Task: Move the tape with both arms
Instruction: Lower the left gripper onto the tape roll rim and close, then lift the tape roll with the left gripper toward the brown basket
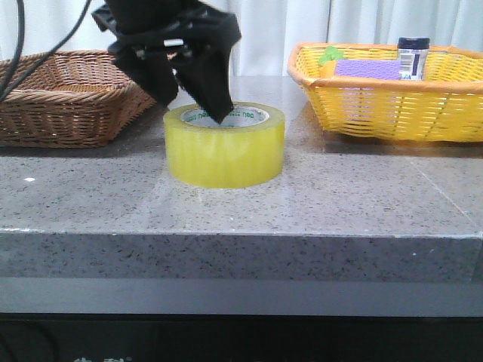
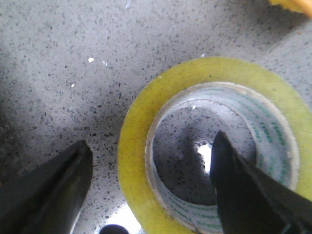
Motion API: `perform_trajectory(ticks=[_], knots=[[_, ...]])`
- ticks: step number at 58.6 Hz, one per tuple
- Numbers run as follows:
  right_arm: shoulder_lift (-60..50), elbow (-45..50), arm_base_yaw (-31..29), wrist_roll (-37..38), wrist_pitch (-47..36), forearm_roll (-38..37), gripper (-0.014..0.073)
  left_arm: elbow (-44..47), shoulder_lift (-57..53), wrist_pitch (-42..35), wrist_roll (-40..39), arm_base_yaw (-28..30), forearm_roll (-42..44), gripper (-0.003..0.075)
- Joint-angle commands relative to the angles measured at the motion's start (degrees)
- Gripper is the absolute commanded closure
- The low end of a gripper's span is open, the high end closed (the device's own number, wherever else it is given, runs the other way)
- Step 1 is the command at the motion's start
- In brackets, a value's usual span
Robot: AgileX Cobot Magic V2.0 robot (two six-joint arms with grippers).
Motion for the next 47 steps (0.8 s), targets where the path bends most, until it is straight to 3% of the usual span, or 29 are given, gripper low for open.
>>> perform_trajectory(ticks=[1, 21, 26, 40, 47], knots=[[0.4, -1.4, -0.2, -0.2, -4.3, -0.7, 0.0662, -2.0, -1.7, -2.6, -0.1, -0.1, 0.0, 0.023], [0.4, -1.4, -0.2, -0.2, -4.2, -0.7, 0.0662, -2.0, 0.3, -1.7, -0.1, -0.1, 0.0, 0.0241], [0.4, -1.4, -0.2, -0.2, -4.2, -0.7, 0.0662, -2.0, 0.3, -1.4, -0.1, -0.1, 0.0, 0.0304], [0.4, -1.4, -0.2, -0.2, -4.2, -0.7, 0.0662, -2.0, 0.3, -1.0, -0.1, -0.1, 0.0, 0.0614], [0.4, -1.4, -0.2, -0.2, -4.2, -0.7, 0.0662, -2.0, 0.2, -1.0, -0.1, -0.1, 0.0, 0.0707]])
